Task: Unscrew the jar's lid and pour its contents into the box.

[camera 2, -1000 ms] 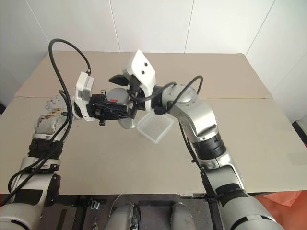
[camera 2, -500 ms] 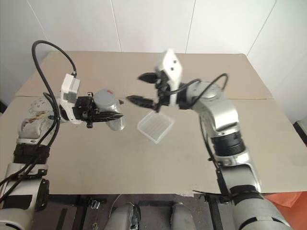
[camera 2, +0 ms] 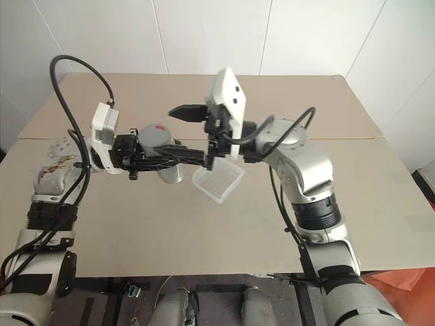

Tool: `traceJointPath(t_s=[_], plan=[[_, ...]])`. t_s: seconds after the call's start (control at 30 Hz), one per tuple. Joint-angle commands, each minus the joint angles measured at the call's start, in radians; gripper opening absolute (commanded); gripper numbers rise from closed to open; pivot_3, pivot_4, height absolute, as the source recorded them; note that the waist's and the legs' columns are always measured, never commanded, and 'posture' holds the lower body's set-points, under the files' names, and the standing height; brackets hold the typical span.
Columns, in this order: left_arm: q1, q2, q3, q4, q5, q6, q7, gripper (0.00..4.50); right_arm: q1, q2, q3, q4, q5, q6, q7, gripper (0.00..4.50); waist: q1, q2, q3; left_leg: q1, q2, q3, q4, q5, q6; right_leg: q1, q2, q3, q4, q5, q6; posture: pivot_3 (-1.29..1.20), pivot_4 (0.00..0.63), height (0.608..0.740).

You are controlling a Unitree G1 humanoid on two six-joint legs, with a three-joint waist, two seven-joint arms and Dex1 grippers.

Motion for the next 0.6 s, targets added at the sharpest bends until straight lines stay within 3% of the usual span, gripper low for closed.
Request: traceJointPath(t_s=[0.03, 0.33, 0.6], plan=[[-0.038, -0.005, 0.006, 0.007, 0.001, -0.026, -0.006, 1.97, -0.06, 0.025, 0.039, -0.001, -0.056, -0.012, -0.048, 4.48, 0.0, 0.0, 0.0, 0.0, 0.0, 0.0, 0.0, 0.0, 0.0, 0.0, 0.0, 0.0, 0.0, 0.0, 0.0, 0.0, 0.15, 0.74], [-0.029, 0.005, 0.01, -0.005, -0.006, -0.023, -0.013, 1.97, -0.112, 0.087, 0.075, 0.083, -0.128, 0.0, -0.108, 4.48, 0.001, 0.0, 0.0, 0.0, 0.0, 0.0, 0.0, 0.0, 0.0, 0.0, 0.0, 0.0, 0.0, 0.0, 0.0, 0.0, 0.15, 0.74], [-0.014, 0.026, 0.022, -0.013, -0.009, -0.021, -0.006, 1.97, -0.099, 0.047, 0.042, 0.098, -0.132, 0.005, -0.094, 4.48, 0.0, 0.0, 0.0, 0.0, 0.0, 0.0, 0.0, 0.0, 0.0, 0.0, 0.0, 0.0, 0.0, 0.0, 0.0, 0.0, 0.15, 0.74]])
